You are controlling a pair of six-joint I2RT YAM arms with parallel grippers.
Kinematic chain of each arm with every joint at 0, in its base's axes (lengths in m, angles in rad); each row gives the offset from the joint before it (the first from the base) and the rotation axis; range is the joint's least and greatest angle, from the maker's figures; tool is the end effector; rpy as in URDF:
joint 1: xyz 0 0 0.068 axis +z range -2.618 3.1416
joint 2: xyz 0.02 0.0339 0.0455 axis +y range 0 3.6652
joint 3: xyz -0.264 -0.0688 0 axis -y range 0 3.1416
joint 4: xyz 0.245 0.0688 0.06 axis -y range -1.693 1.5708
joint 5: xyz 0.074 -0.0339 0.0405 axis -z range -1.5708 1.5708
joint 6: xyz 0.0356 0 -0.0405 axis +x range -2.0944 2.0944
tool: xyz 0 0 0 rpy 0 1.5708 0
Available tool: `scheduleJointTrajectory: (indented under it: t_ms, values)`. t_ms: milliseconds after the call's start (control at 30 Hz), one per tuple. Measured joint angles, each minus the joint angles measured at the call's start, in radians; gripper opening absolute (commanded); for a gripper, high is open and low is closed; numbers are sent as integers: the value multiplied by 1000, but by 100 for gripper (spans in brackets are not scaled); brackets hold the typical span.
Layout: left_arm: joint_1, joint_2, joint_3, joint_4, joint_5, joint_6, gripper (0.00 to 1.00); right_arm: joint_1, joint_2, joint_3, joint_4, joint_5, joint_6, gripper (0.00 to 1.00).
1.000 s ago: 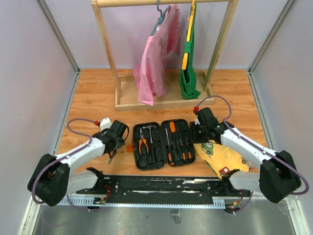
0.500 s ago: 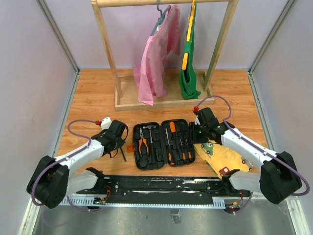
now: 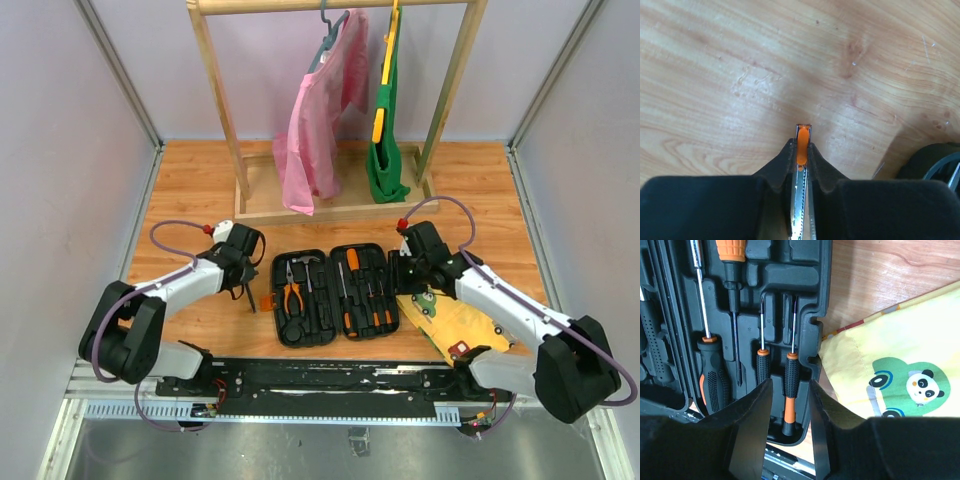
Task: Sort the tools into containers
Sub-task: Pick up the engineering item from the center of the board.
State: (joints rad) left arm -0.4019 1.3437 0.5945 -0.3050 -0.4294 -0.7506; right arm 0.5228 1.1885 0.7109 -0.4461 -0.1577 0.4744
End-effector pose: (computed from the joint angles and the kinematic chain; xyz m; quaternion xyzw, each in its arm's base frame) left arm 0.2206 -0.0776 0.1553 -0.2175 0.9209 0.0367 0.3215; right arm 0.1986 0.1209 0.2120 -0.0479 0.9443 0.2172 0.2426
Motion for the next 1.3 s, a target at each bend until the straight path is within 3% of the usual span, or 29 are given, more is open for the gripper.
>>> scheduleJointTrajectory:
  t_ms: [167,400,900,1300]
  values:
    - [3,39,35,8,8,53,35,0,-23,-2,-2,0,0,36]
    - [3,25,27,3,21,56,41,0,-39,-10,-3,0,1,36]
    - [7,22,7,21,12,55,17,0,-80,-35,-2,0,23,36]
    - [7,-42,8,-27,12,67,13,0,-115,-39,-2,5,24,36]
